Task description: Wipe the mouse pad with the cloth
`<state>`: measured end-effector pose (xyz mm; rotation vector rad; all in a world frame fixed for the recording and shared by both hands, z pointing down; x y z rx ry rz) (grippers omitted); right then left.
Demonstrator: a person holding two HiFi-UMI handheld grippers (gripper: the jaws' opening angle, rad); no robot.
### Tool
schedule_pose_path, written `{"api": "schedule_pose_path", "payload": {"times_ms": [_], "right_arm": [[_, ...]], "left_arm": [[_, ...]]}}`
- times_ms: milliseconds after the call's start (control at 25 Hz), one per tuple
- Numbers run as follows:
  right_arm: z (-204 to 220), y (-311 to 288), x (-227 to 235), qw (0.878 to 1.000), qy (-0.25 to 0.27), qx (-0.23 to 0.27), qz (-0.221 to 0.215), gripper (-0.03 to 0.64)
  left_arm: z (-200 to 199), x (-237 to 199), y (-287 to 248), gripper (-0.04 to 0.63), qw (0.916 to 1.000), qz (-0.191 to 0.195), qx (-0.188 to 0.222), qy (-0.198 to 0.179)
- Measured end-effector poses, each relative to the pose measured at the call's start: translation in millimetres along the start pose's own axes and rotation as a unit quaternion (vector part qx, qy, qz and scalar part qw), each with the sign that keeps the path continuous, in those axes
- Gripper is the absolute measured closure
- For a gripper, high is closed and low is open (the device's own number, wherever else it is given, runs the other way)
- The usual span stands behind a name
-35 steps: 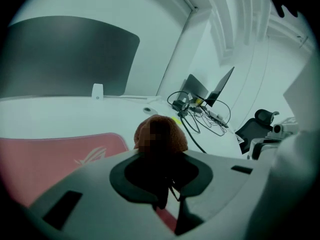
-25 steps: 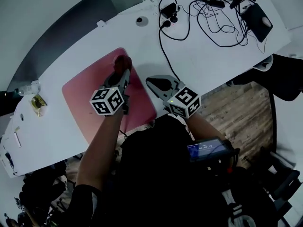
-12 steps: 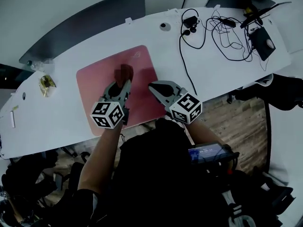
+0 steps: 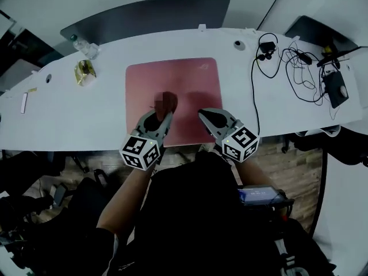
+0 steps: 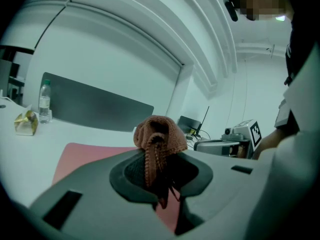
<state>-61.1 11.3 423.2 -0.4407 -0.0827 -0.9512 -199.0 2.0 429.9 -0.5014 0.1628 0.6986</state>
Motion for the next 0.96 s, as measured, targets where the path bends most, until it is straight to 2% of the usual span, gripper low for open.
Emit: {"api": "schedule_pose_path", "payload": {"times_ms": [520, 960], "right_arm": [[14.6, 0.1, -45.1, 0.999, 0.015, -0.012, -0.027, 0.594], [30.8, 10.3, -62.3, 1.000, 0.014, -0.014, -0.022, 0.594]], "left_arm": [[54.8, -15.3, 87.5, 0.512, 0.9979, -0.052, 0.011, 0.038], [73.4, -6.1, 105.5, 0.511, 0.9975, -0.052, 0.019, 0.043]]}}
Point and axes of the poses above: the fingertips, and each gripper's own axes: y backward along the fingers, x to its right, z out of its underside, the point moved 3 cm from there along y, backward along the fingers, and after that the axes turned 8 degrees about -x, right-handed, at the moved point
